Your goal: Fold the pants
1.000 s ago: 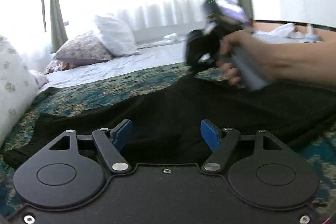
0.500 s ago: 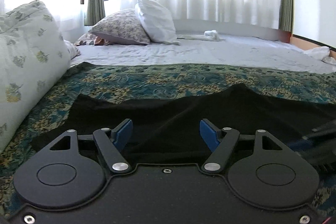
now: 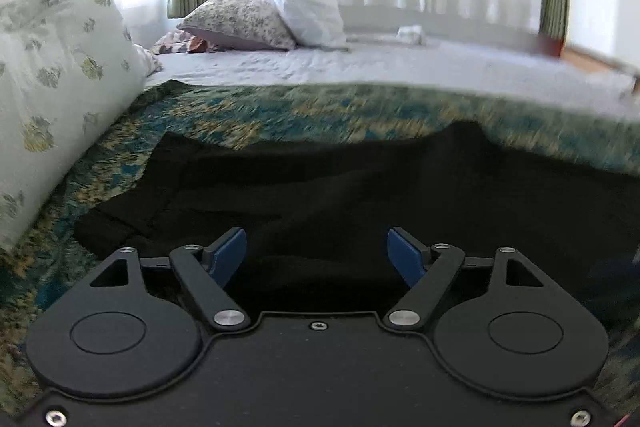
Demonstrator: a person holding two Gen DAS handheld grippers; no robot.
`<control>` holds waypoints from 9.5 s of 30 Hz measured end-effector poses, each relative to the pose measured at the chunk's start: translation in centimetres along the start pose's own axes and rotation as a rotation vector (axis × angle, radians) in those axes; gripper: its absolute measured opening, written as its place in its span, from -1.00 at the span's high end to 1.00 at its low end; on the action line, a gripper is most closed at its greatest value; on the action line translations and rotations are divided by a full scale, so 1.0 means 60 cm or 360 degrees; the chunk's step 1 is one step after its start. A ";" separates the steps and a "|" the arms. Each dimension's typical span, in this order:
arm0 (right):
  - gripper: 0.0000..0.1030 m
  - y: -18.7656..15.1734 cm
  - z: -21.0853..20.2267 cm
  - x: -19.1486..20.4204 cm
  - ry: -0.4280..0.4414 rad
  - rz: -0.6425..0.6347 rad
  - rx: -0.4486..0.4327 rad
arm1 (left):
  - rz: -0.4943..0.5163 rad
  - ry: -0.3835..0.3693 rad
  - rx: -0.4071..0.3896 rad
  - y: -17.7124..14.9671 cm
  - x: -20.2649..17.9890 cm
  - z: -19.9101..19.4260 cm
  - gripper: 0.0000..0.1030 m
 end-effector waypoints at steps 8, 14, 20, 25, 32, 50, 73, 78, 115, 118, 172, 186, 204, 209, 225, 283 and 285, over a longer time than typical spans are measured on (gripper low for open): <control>-0.35 0.116 0.067 -0.123 -0.0299 0.0255 -0.0070 | -0.0133 0.0044 0.0135 -0.040 0.034 0.032 -0.52; 0.06 0.152 0.188 -0.195 -0.0567 0.0263 0.0033 | -0.0180 0.0059 0.0139 -0.042 0.050 0.039 -0.53; -0.15 0.197 0.222 -0.252 -0.0676 0.0153 -0.0031 | -0.0189 0.0075 0.0129 -0.041 0.051 0.047 -0.57; -0.26 0.181 0.158 -0.231 -0.0578 0.0216 -0.0118 | -0.0210 0.0069 0.0134 -0.042 0.054 0.051 -0.61; -0.34 0.040 0.038 -0.135 -0.0244 0.0164 -0.0109 | -0.0191 0.0107 0.0140 -0.042 0.052 0.053 -0.68; -0.28 -0.301 -0.459 -0.475 -0.1339 0.0804 -0.0370 | -0.0200 0.0114 0.0111 -0.047 0.051 0.052 -0.78; 0.16 -0.428 -0.600 -0.492 -0.1384 0.1510 -0.1034 | -0.0197 0.0148 0.0119 -0.048 0.053 0.056 -0.88; 0.17 -0.412 -0.595 -0.529 -0.1402 0.1540 -0.1042 | -0.0202 0.0148 0.0114 -0.048 0.053 0.055 -0.89; 0.54 -0.424 -0.608 -0.550 -0.1739 0.1328 -0.0881 | -0.0052 0.0146 0.0187 0.061 0.017 0.120 0.59; 0.54 -0.424 -0.606 -0.550 -0.1768 0.1306 -0.0848 | 0.0070 0.0301 0.0219 0.059 0.033 0.183 0.64; 0.50 -0.418 -0.601 -0.552 -0.1789 0.1310 -0.0844 | -0.0201 0.0708 -0.0015 0.049 0.175 0.080 0.33; 0.50 -0.422 -0.603 -0.553 -0.1762 0.1326 -0.0880 | 0.0029 -0.0378 0.0125 0.121 -0.245 0.089 0.79; 0.49 -0.430 -0.606 -0.558 -0.1659 0.1364 -0.0996 | 0.0076 -0.0123 0.0124 0.182 -0.338 0.268 0.85; 0.49 -0.437 -0.612 -0.557 -0.1601 0.1405 -0.1084 | 0.0165 -0.0139 0.0021 0.163 -0.308 0.184 0.26; -0.83 -0.397 -0.595 -0.515 -0.1497 0.1328 -0.1101 | 0.0216 -0.0037 0.0076 0.006 -0.161 0.037 0.13; -0.33 -0.034 -0.049 -0.114 -0.0647 0.0075 -0.0236 | -0.0178 -0.0491 -0.0043 0.103 -0.168 -0.007 -0.82; -0.44 -0.027 -0.023 -0.097 -0.0623 -0.0043 -0.0193 | -0.0188 -0.0509 0.0018 0.119 -0.187 0.015 -0.75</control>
Point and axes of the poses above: each gripper's, at about its wrist camera, not at the fingertips, and z roughly the way its jaws point, x to its left, y to its top, the point moved 8 cm from there along z, roughly the way its jaws point, and after that the axes turned 10 degrees about y, right-handed, at the moved point
